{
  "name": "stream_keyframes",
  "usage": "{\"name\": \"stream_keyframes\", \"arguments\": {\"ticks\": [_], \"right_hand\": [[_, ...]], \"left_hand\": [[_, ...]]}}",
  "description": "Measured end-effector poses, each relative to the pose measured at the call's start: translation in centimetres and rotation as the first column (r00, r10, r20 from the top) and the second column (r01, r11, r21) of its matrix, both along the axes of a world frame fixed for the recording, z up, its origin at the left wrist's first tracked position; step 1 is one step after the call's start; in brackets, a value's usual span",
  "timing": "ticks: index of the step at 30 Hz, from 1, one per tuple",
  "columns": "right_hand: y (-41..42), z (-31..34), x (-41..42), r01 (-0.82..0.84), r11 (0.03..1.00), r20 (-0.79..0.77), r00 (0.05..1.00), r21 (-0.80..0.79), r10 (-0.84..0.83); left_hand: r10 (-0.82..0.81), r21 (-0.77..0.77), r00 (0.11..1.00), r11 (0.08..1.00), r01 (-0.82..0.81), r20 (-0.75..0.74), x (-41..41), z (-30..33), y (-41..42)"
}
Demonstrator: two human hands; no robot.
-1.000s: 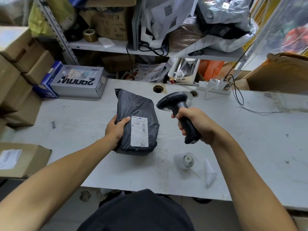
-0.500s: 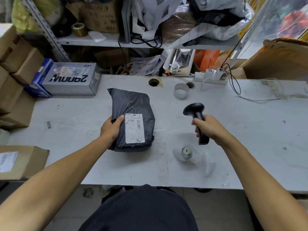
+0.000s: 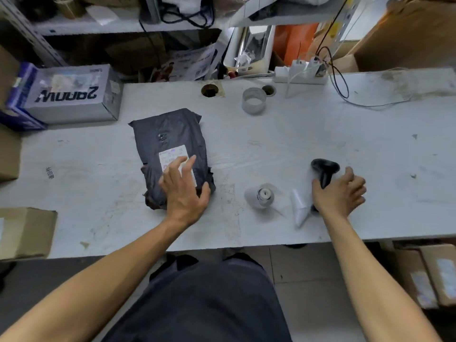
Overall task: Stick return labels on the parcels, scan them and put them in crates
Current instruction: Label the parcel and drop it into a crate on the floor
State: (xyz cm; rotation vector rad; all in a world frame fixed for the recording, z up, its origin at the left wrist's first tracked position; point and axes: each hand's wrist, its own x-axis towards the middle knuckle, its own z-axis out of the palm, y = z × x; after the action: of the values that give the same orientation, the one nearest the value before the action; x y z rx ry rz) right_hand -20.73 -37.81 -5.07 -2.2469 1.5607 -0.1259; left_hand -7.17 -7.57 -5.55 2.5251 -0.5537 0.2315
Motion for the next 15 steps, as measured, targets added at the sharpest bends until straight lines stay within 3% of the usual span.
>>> {"name": "stream_keyframes", "arguments": {"ticks": [2, 5, 6, 8, 12, 15], "right_hand": [[2.3, -0.1, -0.2, -0.232, 0.965, 0.129, 0.96, -0.126, 0.248], [4.3, -1.1, -0.3, -0.72, 0.694, 0.123, 0.686, -0.024, 0.717], [4.6, -1.3, -0.2, -0.795, 0.606, 0.119, 0.606, 0.042, 0.787], [5.1, -1.7, 0.6, -0.839, 0.522, 0.123, 0.54, 0.151, 0.833], [5.9, -2.3, 2.3, -0.798, 0.566, 0.201, 0.601, 0.21, 0.773], [6.2, -2.2, 2.7, -0.614, 0.713, 0.362, 0.784, 0.337, 0.504]], "left_hand": [[-0.08, -0.02, 0.997, 0.997, 0.08, -0.02, -1.9, -0.5, -1.4], [-0.216, -0.008, 0.975, 0.976, 0.216, -0.044, -4.2, -1.5, -2.7], [-0.263, -0.002, 0.963, 0.965, 0.264, -0.052, -4.7, -1.8, -2.9], [-0.325, -0.002, 0.943, 0.945, 0.326, -0.066, -5.5, -2.1, -2.9], [-0.358, -0.023, 0.93, 0.934, 0.358, -0.084, -6.6, -1.9, -2.9], [-0.392, -0.089, 0.914, 0.919, 0.384, -0.106, -6.7, -1.6, -2.9]]}}
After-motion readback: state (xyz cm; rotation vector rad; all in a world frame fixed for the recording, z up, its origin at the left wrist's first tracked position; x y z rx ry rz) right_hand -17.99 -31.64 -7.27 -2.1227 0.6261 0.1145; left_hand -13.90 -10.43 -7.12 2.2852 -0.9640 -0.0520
